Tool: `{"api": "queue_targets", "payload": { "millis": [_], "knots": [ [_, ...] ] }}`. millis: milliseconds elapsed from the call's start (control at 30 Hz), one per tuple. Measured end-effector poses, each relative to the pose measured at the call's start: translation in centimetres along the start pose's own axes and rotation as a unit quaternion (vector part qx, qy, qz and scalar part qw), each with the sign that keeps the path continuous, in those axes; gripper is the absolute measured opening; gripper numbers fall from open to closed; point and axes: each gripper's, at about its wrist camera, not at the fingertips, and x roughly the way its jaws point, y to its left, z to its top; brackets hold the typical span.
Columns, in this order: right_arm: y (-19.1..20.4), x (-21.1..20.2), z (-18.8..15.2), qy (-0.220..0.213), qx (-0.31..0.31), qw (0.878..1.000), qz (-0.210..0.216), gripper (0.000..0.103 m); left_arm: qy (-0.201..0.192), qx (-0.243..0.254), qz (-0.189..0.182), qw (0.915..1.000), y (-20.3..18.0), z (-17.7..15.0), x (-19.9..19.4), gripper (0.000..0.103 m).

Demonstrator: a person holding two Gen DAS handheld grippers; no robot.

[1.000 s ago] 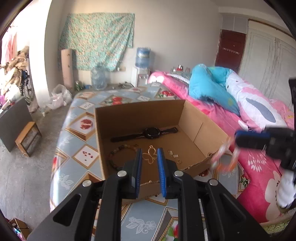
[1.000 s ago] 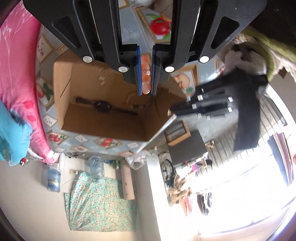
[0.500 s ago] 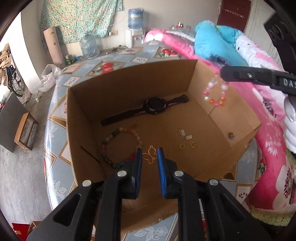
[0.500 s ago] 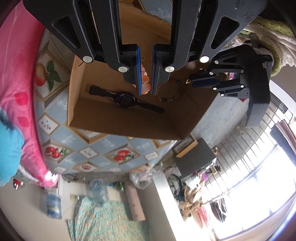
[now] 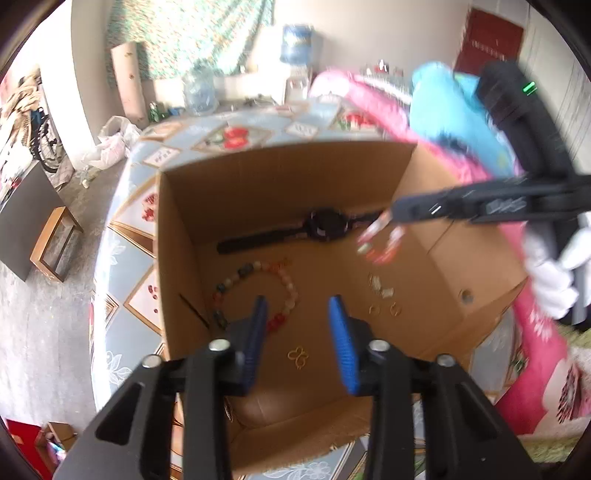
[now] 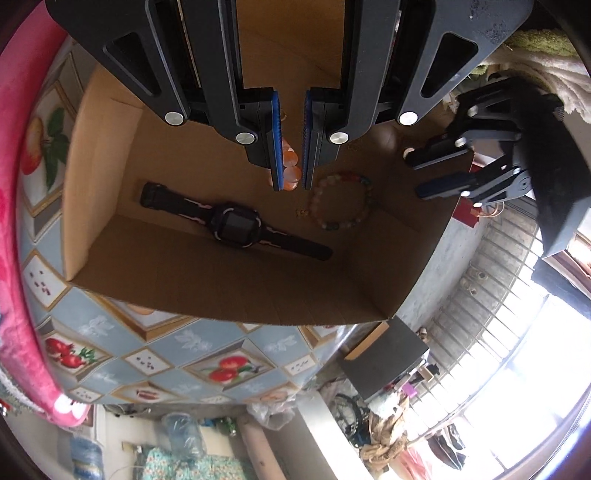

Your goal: Organize jewelry

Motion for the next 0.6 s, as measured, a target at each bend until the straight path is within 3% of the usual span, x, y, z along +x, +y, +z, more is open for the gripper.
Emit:
{"api": "queue_targets", "payload": {
  "millis": [100,133,200,333,433,500,600],
  "knots": [
    [-0.3,1.2,0.1,0.015,0.002,0.999,-0.036,0.02,-0.024,-0.013,0.006,0.9996,0.4,-0.1,-1.4,0.048],
    [-0.5,1.3,0.1,0.014,0.005,0.999,-0.038,0.031,-0.03,-0.017,0.007,0.9994,0.6,-0.1,-1.8,0.05],
    [-0.9,0.5,-0.3,-0.002,0.014,0.999,-0.041,0.031,-0.047,-0.028,0.007,0.9985,1.0,-0.2,-2.8,0.055],
    [-0.9,-4.8,-2.0,-0.09,0.028,0.993,-0.066,0.032,-0.075,-0.054,0.008,0.9957,2.1,-0.5,-4.4,0.062],
    [-1.2,-9.3,-4.3,-0.162,0.05,0.98,-0.108,0.04,-0.088,-0.086,0.011,0.9923,3.4,-0.9,-5.3,0.066],
    [-2.0,-11.0,-6.1,-0.184,0.079,0.972,-0.123,0.046,-0.089,-0.109,0.008,0.9901,4.0,-1.3,-5.3,0.069],
    [-4.0,-10.8,-8.6,-0.168,0.133,0.97,-0.117,0.048,-0.07,-0.144,-0.018,0.987,5.1,-2.0,-4.3,0.071]
  ]
}}
